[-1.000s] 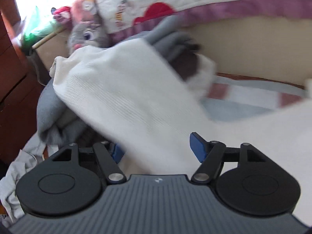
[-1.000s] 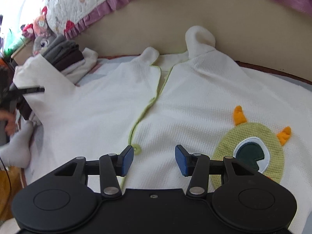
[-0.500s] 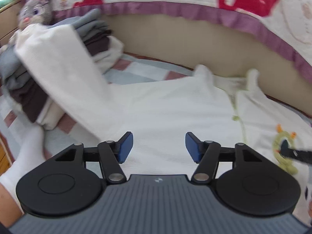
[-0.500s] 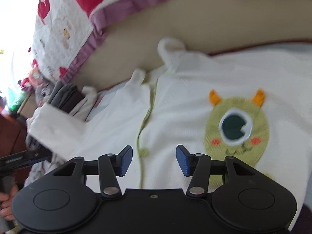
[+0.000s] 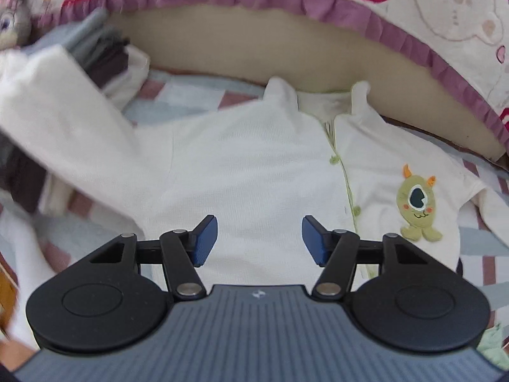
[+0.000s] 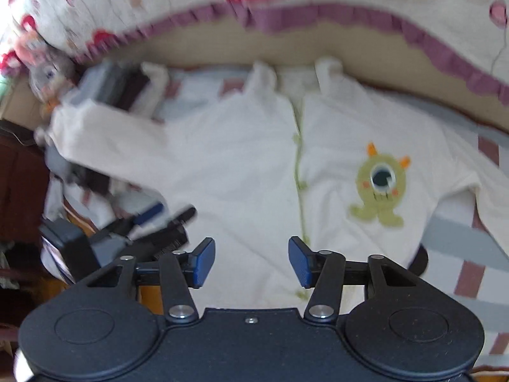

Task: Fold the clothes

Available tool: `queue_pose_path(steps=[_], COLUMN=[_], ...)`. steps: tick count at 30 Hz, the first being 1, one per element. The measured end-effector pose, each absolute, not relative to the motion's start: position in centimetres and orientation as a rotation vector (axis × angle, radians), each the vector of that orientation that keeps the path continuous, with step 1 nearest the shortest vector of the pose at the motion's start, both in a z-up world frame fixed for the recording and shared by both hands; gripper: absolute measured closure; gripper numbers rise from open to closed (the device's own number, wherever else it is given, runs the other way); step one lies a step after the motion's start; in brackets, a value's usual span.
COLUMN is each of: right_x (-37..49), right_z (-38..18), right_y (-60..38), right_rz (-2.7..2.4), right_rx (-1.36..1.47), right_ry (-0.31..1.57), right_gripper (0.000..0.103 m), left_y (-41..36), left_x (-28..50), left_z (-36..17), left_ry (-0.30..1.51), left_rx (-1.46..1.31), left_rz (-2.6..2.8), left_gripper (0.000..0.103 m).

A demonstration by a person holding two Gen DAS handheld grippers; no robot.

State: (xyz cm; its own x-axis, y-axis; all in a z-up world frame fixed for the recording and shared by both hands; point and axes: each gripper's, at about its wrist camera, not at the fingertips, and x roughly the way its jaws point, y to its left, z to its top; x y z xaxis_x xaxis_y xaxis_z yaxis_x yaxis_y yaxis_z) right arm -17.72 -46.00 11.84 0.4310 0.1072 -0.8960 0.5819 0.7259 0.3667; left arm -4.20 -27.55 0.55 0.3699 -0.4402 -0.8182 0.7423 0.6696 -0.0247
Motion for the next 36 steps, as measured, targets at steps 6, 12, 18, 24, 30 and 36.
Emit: queue_pose_path(steps=[6, 12, 18, 24, 30, 36], right_x=[-23.0, -32.8, -35.5, -33.0, -36.7, -45.1], right_z=[6.0, -1.2, -6.9, -11.8, -10.5, -8.6], right_y=[-43.6, -40.2, -36.9, -37.8, -35.1, -31.8], right_rz=[-0.383, -0.519, -0.627, -0.704, -0.869, -1.068], right_rx=[0.669, 0.668, 0.627, 0.611, 0.479, 0.602], right_ry=[0.958, 0.861, 0.918, 0.983, 0.938, 0.829], right_gripper=[0.040, 0.042, 0.040, 0.037, 0.098, 0.098], left_y=[-26.2, -22.8, -21.6, -21.2, -20.2, -18.7], left_x=[-6.2, -12.3, -14.2, -16.4, -17.0, -17.5], left_z=[-1.2, -6.1, -8.9, -8.6, -9.1, -10.9], left_ry=[0.837, 0.821, 1.017, 0.961, 1.023, 1.113], left_rx=[0.488, 0.612, 0.507, 0.592, 0.558, 0.587], left_rz=[-0.995, -1.296, -1.468, -1.626, -1.752, -1.815], left_gripper=[0.050, 0.050, 0.049, 0.046, 0.048, 0.048])
